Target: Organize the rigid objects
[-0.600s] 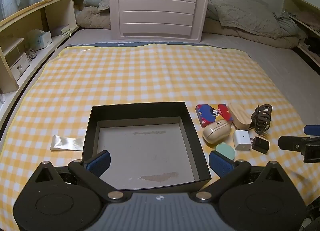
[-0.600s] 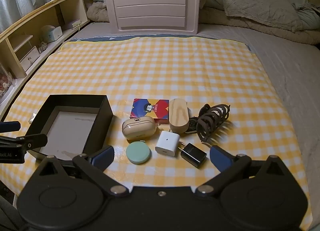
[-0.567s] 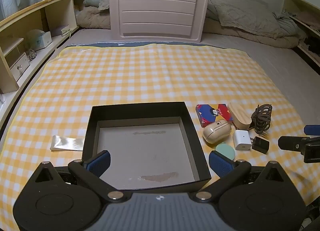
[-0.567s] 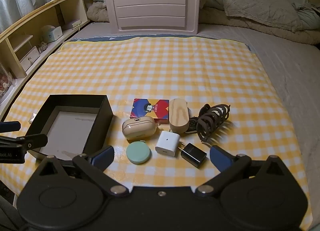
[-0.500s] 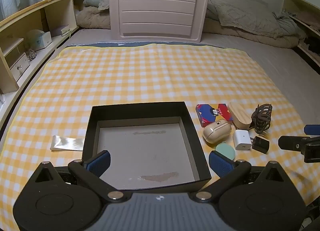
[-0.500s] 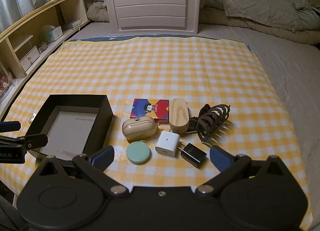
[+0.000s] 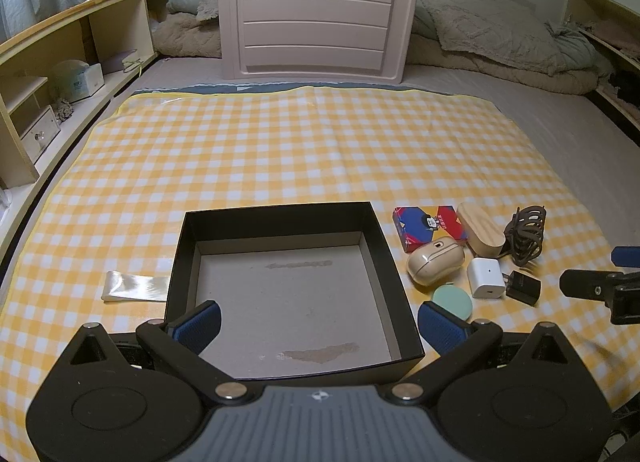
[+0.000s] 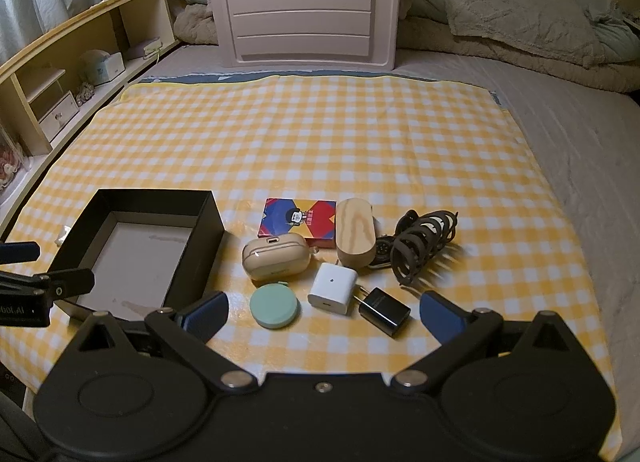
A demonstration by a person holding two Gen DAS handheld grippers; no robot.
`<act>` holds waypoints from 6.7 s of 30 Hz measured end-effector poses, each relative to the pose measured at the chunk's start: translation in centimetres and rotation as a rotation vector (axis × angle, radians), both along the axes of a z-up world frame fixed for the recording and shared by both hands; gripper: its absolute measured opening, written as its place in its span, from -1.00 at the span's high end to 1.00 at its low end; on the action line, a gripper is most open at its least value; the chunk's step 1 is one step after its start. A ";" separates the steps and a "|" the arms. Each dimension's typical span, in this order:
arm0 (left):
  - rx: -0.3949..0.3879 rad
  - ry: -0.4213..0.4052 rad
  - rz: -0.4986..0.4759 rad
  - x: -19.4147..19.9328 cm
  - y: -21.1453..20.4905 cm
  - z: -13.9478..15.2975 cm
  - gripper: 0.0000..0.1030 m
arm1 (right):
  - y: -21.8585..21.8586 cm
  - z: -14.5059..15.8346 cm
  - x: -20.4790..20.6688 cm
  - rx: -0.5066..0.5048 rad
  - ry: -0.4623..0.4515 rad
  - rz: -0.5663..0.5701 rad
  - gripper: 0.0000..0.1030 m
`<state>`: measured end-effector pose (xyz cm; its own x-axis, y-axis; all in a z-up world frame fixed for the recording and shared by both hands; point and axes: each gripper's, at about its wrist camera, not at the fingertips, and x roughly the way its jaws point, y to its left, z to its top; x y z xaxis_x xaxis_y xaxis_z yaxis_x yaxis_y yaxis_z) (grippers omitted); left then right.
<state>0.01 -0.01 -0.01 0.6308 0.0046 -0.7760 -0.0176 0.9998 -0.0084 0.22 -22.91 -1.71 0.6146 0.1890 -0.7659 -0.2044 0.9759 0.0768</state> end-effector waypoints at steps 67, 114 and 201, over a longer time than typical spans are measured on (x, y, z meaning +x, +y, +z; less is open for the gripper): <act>0.006 -0.009 -0.012 0.0 -0.7 0.5 -1.00 | 0.3 0.1 -0.3 -0.018 -0.004 0.001 -1.00; 0.047 -0.162 0.048 0.7 6.8 3.3 -1.00 | 0.0 5.1 3.0 0.072 -0.197 0.004 -1.00; -0.099 0.268 0.043 6.2 13.2 -8.9 0.81 | 24.6 -10.4 15.9 0.349 0.414 0.043 -0.85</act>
<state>6.21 13.16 -8.88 0.4039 -0.0571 -0.9130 -0.0748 0.9926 -0.0952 16.10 1.69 -12.12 0.2611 0.4935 -0.8296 -0.1276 0.8696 0.4770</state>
